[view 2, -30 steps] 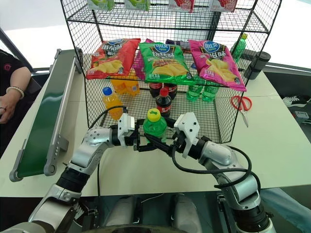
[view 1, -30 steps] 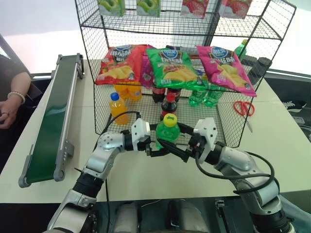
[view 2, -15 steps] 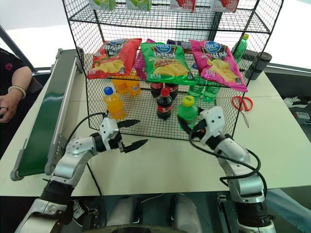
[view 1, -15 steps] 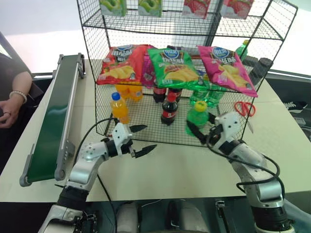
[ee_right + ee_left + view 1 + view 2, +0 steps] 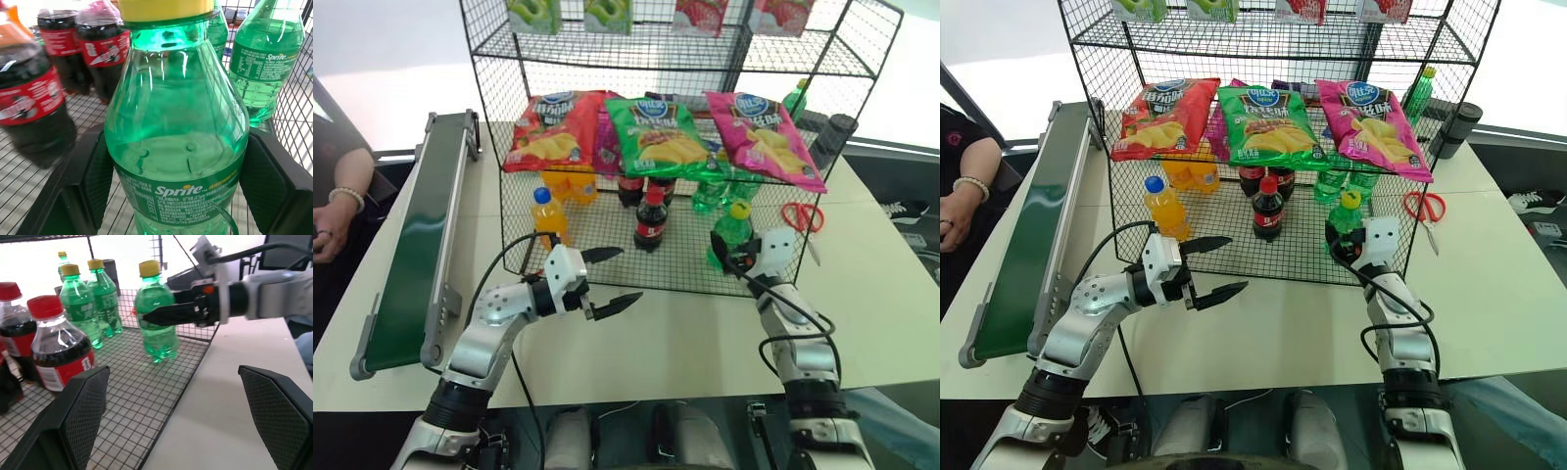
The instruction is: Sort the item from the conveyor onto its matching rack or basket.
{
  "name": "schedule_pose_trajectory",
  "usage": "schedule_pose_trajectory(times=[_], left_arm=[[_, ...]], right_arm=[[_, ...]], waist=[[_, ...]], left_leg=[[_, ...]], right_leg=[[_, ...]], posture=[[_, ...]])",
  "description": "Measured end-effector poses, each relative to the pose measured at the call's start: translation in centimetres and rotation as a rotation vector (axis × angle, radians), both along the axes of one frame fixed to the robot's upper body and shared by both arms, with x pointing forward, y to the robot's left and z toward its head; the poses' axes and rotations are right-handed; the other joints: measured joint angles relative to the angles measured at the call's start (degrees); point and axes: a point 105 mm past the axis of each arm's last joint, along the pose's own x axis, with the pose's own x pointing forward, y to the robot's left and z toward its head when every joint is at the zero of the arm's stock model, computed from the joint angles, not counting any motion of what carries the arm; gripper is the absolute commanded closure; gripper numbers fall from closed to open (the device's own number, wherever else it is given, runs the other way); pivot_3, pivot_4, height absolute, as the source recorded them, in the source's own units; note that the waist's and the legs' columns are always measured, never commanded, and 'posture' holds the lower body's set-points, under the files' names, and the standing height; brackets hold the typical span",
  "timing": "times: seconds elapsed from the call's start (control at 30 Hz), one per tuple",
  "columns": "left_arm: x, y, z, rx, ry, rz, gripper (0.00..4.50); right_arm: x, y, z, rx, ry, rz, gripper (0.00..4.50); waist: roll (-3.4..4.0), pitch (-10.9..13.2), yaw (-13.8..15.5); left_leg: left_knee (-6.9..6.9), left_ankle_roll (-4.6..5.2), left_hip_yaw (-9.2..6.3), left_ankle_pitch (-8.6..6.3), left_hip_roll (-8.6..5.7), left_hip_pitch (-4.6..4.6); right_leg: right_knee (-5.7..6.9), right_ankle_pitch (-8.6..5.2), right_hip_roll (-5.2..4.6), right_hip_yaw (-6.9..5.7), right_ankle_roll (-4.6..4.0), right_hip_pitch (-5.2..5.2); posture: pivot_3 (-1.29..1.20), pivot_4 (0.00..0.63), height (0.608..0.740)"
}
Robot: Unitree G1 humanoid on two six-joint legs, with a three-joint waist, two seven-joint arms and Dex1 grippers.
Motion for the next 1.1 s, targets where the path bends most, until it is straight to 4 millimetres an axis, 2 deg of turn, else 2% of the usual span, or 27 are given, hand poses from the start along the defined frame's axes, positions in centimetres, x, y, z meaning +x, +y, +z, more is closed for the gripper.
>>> schedule_pose_trajectory(times=[0.13,0.27,0.33,0.37,0.6,0.8,0.87,1.1], left_arm=[[-0.1,-0.1,-0.1,0.004,0.011,-0.01,0.02],[-0.2,-0.2,0.1,0.003,0.007,-0.013,0.02],[-0.2,-0.3,0.2,0.002,0.004,-0.015,0.0],[-0.2,-0.3,0.2,0.001,0.002,-0.016,0.0],[-0.3,-0.3,0.2,0.001,0.003,-0.02,0.0],[-0.3,-0.4,0.3,-0.004,0.008,-0.022,0.0],[-0.2,-0.3,0.2,-0.003,0.016,-0.018,0.0],[0.5,0.7,-0.4,0.042,0.052,0.044,0.0]], right_arm=[[1.0,-0.3,0.0,0.025,-0.008,-0.025,1.46],[1.1,-0.5,-0.3,0.033,-0.011,-0.033,1.46],[1.1,-0.4,-0.3,0.036,-0.013,-0.026,0.4],[1.1,-0.4,-0.3,0.039,-0.014,-0.024,0.05],[0.7,-0.4,0.1,0.025,-0.03,-0.015,0.05],[-1.9,-1.5,0.2,-0.046,-0.024,-0.021,0.05],[-3.3,-1.9,0.2,-0.085,-0.009,-0.014,0.05],[-7.7,-1.5,2.0,-0.21,0.012,0.099,0.05]], waist=[[0.0,0.0,0.1],[0.01,0.0,0.0],[0.02,0.0,0.0],[0.02,0.0,0.0],[0.05,0.0,0.0],[0.11,-0.1,0.1],[0.18,-0.1,0.2],[0.23,-0.2,0.1]], left_leg=[[0.0,-0.01,0.03,0.0,0.0,-0.02],[0.0,-0.01,0.04,0.0,0.02,-0.01],[0.0,-0.01,0.04,0.01,0.03,0.01],[0.0,-0.01,0.04,0.01,0.03,0.01],[0.0,-0.02,0.05,0.01,0.04,0.07],[0.0,-0.01,0.06,0.01,0.06,0.05],[0.0,-0.01,0.05,0.0,0.06,0.05],[0.0,-0.01,0.02,0.0,0.04,0.1]], right_leg=[[-0.03,0.0,-0.02,0.0,0.0,0.01],[-0.02,0.0,-0.03,0.01,0.0,0.01],[-0.01,0.0,-0.03,0.02,0.0,0.01],[0.0,0.0,-0.03,0.02,0.0,0.01],[0.02,0.0,-0.02,0.06,0.0,0.04],[-0.02,0.0,-0.08,0.09,0.01,0.06],[-0.02,0.0,-0.07,0.09,0.01,0.06],[0.01,-0.01,0.01,0.09,0.0,0.06]], posture=[[0.0,0.15,0.735],[0.0,0.15,0.735],[0.0,0.15,0.735],[0.0,0.15,0.735],[0.0,0.15,0.735],[0.0,0.15,0.735],[0.0,0.15,0.735],[0.0,0.15,0.735]])
